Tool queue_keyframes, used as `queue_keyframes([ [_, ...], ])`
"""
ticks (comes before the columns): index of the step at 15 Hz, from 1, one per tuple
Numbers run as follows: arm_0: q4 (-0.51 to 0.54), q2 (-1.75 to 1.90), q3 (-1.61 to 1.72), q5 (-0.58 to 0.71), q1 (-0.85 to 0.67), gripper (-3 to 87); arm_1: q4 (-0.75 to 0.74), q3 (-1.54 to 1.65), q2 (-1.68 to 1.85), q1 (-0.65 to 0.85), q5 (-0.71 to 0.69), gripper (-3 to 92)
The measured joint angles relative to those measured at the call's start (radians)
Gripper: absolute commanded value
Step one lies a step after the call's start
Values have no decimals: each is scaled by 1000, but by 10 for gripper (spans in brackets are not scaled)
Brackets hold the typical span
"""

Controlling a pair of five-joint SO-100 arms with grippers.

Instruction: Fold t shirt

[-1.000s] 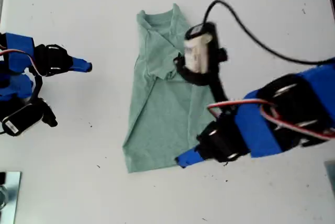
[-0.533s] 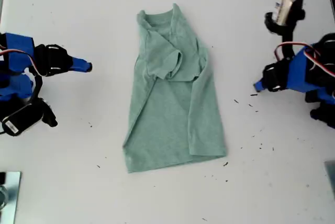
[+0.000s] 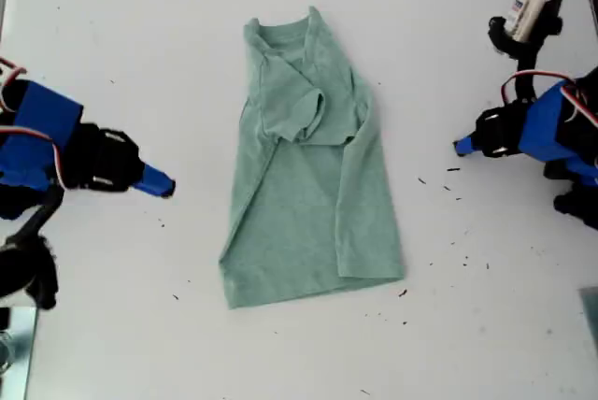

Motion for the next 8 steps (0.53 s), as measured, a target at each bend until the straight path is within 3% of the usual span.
queue_keyframes([
  [1, 34, -91, -158, -38, 69, 243, 0, -2, 0, 0, 0, 23],
  [2, 60, -137, -270, -95, 127, 283, 0, -2, 0, 0, 0, 23],
  [5, 55, -232, -365, -153, 250, 194, -5, -2, 0, 0, 0, 23],
  [7, 48, -310, -365, -172, 255, 47, -5, 0, 0, 0, 3, 23],
  [8, 46, -311, -365, -173, 253, 150, -5, 0, 0, 0, 3, 23],
])
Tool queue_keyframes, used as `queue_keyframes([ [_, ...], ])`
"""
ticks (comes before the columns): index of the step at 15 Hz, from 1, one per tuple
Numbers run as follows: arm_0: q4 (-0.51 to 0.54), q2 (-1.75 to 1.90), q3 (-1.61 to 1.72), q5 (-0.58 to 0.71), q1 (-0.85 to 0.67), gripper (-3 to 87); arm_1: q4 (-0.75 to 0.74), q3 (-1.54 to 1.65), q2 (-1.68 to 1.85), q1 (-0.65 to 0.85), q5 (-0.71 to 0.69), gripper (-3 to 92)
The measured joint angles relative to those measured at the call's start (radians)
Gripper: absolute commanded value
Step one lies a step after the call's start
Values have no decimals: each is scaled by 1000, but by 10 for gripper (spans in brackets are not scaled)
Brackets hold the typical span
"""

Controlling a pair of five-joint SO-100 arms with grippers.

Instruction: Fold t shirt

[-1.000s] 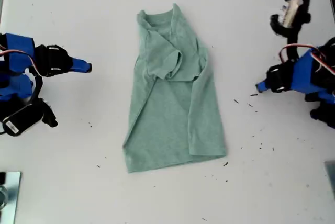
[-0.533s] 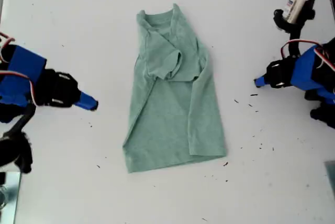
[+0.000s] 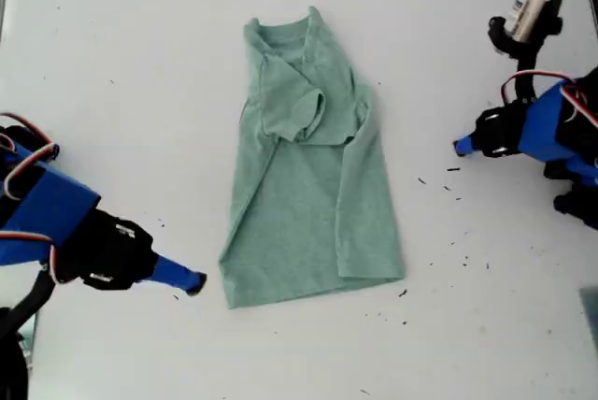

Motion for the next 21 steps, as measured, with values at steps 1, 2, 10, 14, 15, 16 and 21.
queue_keyframes([
  [1, 2, 0, 0, 2, 0, 255, 0, 0, 0, 0, 3, 23],
  [2, 2, -9, 0, 12, 0, 268, 0, 0, 0, 0, 8, 23],
  [10, -160, -477, -3, 25, -81, 250, 0, 17, 28, -9, 18, 23],
  [14, -319, -650, -43, 46, -97, -1, 32, 57, 130, -11, 25, 23],
  [15, -319, -640, -40, 32, -98, -1, 43, 71, 166, -11, 26, 23],
  [16, -295, -618, -37, 20, -100, -1, 54, 81, 196, -11, 29, 23],
  [21, -71, -288, 25, 40, -170, -1, 60, 95, 233, -11, 37, 23],
])
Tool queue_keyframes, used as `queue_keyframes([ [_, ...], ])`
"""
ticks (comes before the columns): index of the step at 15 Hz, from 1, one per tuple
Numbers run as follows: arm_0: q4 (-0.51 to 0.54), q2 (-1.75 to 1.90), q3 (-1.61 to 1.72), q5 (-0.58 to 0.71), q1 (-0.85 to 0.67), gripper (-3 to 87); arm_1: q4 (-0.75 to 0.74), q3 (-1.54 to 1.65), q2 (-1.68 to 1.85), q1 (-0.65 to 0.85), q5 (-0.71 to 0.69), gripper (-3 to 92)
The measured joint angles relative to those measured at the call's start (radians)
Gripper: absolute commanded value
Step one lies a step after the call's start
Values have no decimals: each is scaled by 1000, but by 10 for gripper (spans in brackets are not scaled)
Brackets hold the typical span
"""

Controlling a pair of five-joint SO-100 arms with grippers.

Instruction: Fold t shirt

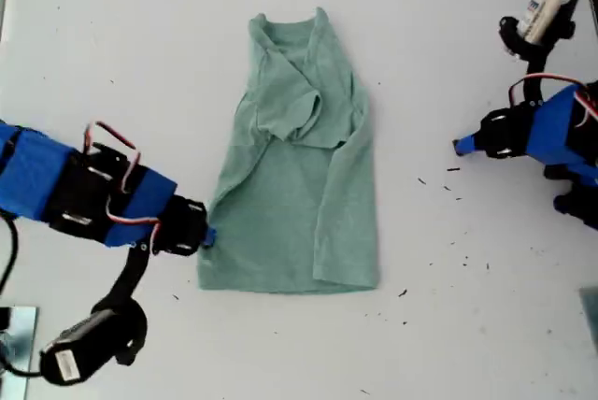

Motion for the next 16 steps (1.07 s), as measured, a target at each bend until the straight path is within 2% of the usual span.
queue_keyframes([
  [2, -14, -2, -84, 64, -18, -2, 2, 2, 6, 0, 0, 23],
  [3, -23, -98, -216, 133, -26, -2, 2, 2, 9, 0, 0, 23],
  [4, 18, -278, -411, 186, -31, -2, 3, 2, 9, 0, 0, 23],
  [5, 48, -486, -647, 227, -32, 20, 6, 2, 9, 0, 0, 23],
  [6, 15, -640, -802, 252, -32, 136, 6, 5, 12, 0, 0, 23],
  [7, -3, -727, -859, 270, -38, 186, 6, 5, 12, 0, 0, 23],
  [9, -54, -838, -896, 299, -58, 239, 6, 5, 12, 0, 6, 23],
  [11, -55, -865, -919, 299, -66, 233, 6, 5, 15, 0, 8, 23],
  [13, 71, -769, -896, 304, -72, 192, 12, 5, 21, 0, 9, 23],
  [15, 204, -480, -834, 311, -89, 137, 12, 6, 25, 0, 9, 23],
  [16, 236, -308, -713, 305, -109, 105, 12, 6, 25, 0, 9, 23],
])
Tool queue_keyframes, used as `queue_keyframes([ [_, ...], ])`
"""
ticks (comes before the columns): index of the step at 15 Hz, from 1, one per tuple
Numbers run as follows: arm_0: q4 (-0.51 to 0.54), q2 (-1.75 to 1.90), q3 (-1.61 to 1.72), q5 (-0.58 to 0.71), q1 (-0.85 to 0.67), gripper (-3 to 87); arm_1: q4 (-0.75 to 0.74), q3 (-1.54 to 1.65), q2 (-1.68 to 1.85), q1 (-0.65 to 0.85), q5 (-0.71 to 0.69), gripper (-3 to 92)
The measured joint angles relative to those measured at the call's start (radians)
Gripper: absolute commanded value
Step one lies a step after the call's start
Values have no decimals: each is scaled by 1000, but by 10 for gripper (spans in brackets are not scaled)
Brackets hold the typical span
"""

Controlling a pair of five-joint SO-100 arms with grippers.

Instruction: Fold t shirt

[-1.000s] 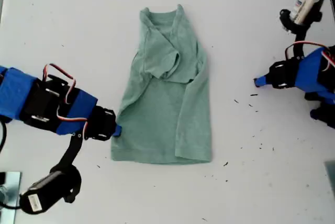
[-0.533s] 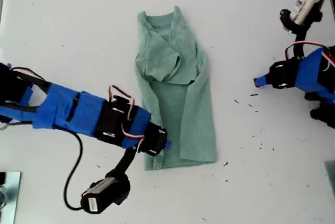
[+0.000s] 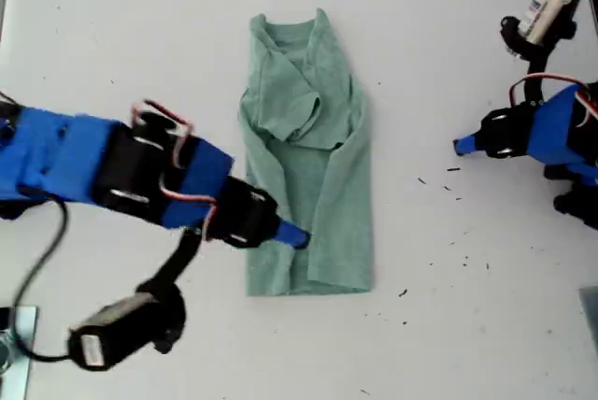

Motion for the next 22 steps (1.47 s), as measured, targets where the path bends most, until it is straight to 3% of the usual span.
queue_keyframes([
  [1, -5, 173, 189, -26, -21, 19, 0, 2, 3, 0, 0, 23],
  [2, -75, 337, 413, -57, -37, -1, 0, 2, 5, 0, 0, 23],
  [5, -509, 920, 1330, -258, -40, -1, 0, 2, 5, 0, 0, 23],
  [7, -572, 1243, 1833, -334, -80, -2, 0, 2, 6, 0, 2, 23],
  [10, -489, 1425, 1947, -331, -144, -2, 3, -5, 0, -3, 25, 22],
  [12, -391, 1216, 1713, -293, -144, -2, 121, -141, -137, -94, 75, 48],
  [13, -304, 1048, 1511, -267, -126, 117, 227, -348, -272, -141, 83, 228],
  [14, -199, 879, 1270, -238, -98, 196, 334, -615, -437, -207, 103, 333],
  [15, -103, 710, 1003, -198, -66, 220, 474, -904, -635, -276, 106, 411],
  [16, -17, 545, 741, -167, -31, 230, 546, -1192, -833, -344, 106, 401],
  [18, 49, 324, 365, -130, 15, 237, 575, -1609, -1069, -451, 138, 396],
  [22, 52, 123, 199, -127, 80, 259, 568, -1704, -1204, -588, 265, 383],
])
